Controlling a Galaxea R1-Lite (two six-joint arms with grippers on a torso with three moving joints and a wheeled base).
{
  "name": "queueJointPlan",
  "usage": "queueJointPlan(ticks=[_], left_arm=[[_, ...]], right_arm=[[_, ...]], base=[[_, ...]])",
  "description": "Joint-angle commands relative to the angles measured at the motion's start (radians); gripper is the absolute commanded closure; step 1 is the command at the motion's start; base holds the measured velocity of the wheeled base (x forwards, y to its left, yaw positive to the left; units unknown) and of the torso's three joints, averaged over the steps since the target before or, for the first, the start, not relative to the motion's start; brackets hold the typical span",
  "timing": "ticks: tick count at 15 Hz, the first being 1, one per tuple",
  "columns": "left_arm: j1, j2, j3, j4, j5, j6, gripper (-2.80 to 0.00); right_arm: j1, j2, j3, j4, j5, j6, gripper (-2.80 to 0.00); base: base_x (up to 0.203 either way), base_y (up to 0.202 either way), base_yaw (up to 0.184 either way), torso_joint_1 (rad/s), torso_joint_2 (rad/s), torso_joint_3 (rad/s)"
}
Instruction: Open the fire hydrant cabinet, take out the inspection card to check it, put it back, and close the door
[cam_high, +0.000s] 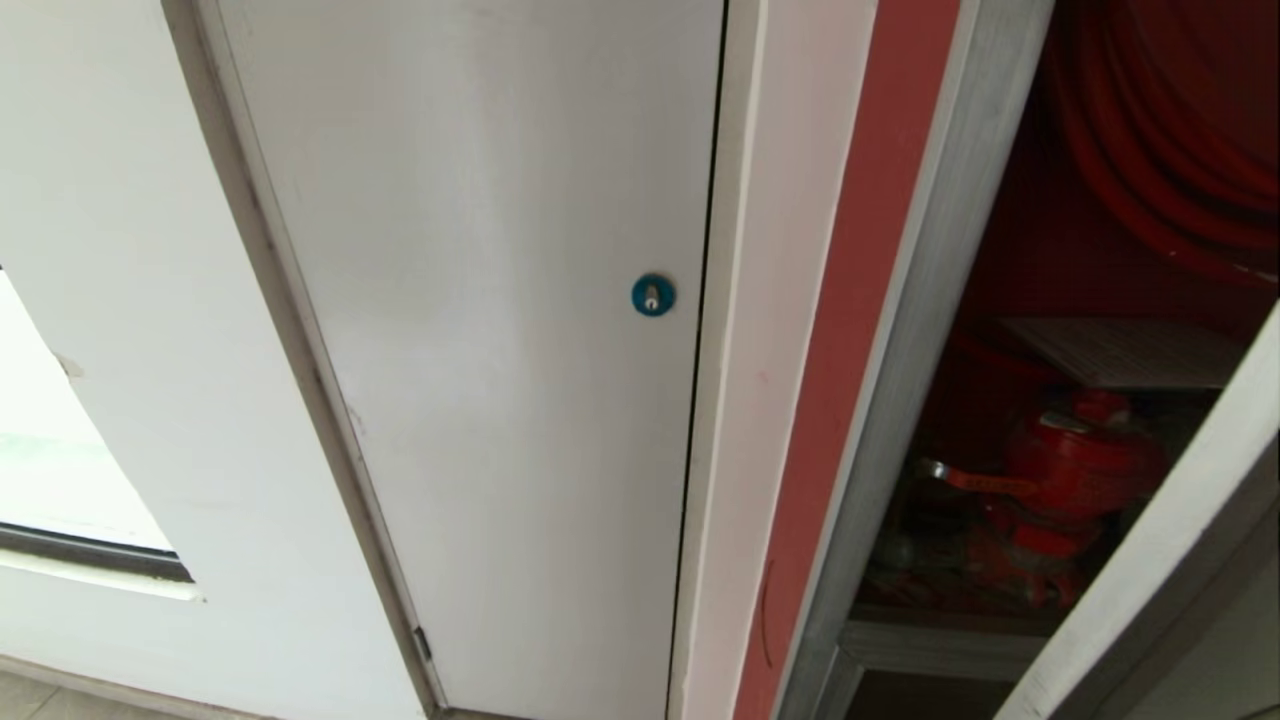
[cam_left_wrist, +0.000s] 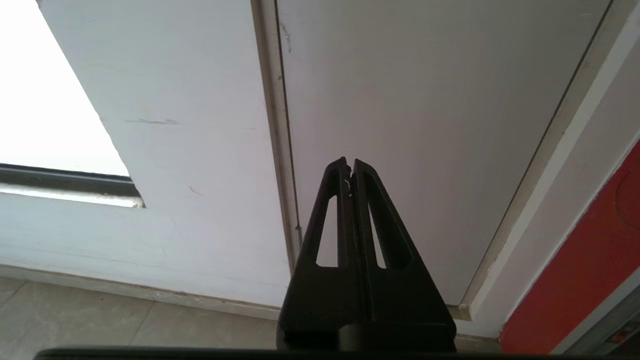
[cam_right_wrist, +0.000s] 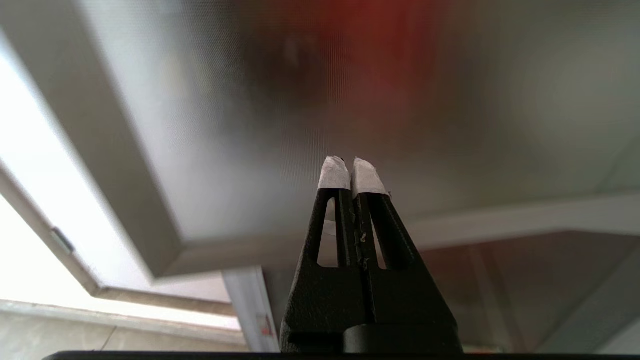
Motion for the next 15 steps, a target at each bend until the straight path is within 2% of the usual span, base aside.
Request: queueJointPlan(ticks=[1, 15], left_arm=[[-0.001, 0.0, 0.006, 0.0, 0.002, -0.003, 0.0], [0.0, 0.0, 0.006, 0.0, 0.002, -0.004, 0.0]], right_arm=[[0.0, 0.0, 0.0, 0.0, 0.0, 0.0, 0.0], [0.0, 0.0, 0.0, 0.0, 0.0, 0.0, 0.0]], base=[[0.15, 0.0, -0.001, 0.007, 0.0, 0.002], [0.0, 0.0, 0.0, 0.0, 0.0, 0.0]])
